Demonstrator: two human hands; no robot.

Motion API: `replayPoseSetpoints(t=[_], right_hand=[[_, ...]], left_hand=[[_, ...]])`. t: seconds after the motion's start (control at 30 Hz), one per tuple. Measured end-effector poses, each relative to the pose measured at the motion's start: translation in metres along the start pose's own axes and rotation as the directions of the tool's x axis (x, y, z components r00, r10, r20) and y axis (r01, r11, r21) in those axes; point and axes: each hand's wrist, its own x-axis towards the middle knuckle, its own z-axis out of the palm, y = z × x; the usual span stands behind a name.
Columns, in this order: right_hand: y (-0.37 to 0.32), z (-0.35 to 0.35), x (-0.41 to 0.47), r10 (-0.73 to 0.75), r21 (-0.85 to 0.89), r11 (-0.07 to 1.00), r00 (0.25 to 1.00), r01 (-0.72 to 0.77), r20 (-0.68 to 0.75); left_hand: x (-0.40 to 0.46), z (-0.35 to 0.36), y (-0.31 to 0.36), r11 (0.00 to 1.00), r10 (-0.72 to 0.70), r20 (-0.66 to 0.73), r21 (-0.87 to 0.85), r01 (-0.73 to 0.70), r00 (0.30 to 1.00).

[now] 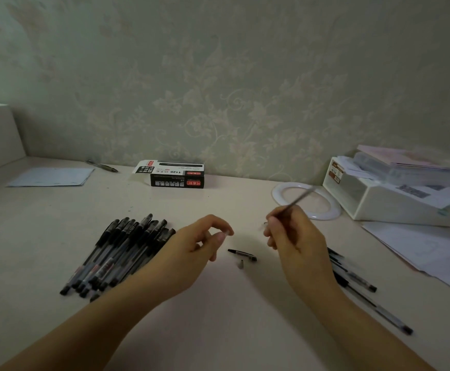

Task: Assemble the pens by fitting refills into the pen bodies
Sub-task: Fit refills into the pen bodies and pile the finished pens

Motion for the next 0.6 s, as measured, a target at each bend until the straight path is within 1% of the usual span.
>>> replayPoseSetpoints(t=[0.03, 0.07, 0.1, 0.17, 0.23, 0.27, 0.53, 0.6], right_hand=[[-0.0006, 0.0012, 0.0000, 0.141, 0.203, 0.969, 0.990, -0.142, 0.018], [-0.0013, 0.0027, -0.0004, 0.242, 0.362, 0.898, 0.968, -0.250, 0.067], [-0.0022, 0.0040, -0.0014, 0.298, 0.455, 0.831, 0.947, -0.320, 0.122], [-0.0041, 0.0069, -0.0039, 0.335, 0.539, 0.747, 0.921, -0.389, 0.200], [-0.0059, 0.0087, -0.0046, 0.335, 0.579, 0.708, 0.914, -0.405, 0.229], [-0.0065, 0.0090, -0.0046, 0.330, 0.583, 0.705, 0.914, -0.404, 0.235], [-0.0080, 0.0082, -0.0045, 0.304, 0.537, 0.742, 0.915, -0.402, 0.266], [-0.0067, 0.0075, -0.0045, 0.286, 0.492, 0.778, 0.918, -0.390, 0.275]], left_hand=[[-0.0008, 0.0008, 0.0005, 1.000, 0.004, 0.009, -0.001, -0.004, 1.000], [-0.0014, 0.0017, 0.0011, 1.000, 0.005, 0.019, -0.006, -0.005, 1.000], [-0.0019, 0.0026, 0.0016, 1.000, 0.009, 0.028, -0.013, -0.008, 1.000], [-0.0023, 0.0040, 0.0026, 0.999, 0.019, 0.044, -0.032, -0.017, 0.999], [-0.0031, 0.0045, 0.0034, 0.998, 0.032, 0.056, -0.050, -0.029, 0.998], [-0.0033, 0.0048, 0.0039, 0.998, 0.038, 0.063, -0.053, -0.034, 0.997], [-0.0043, 0.0067, 0.0044, 0.995, 0.065, 0.077, -0.075, -0.059, 0.995], [-0.0043, 0.0072, 0.0046, 0.995, 0.064, 0.076, -0.075, -0.058, 0.995]])
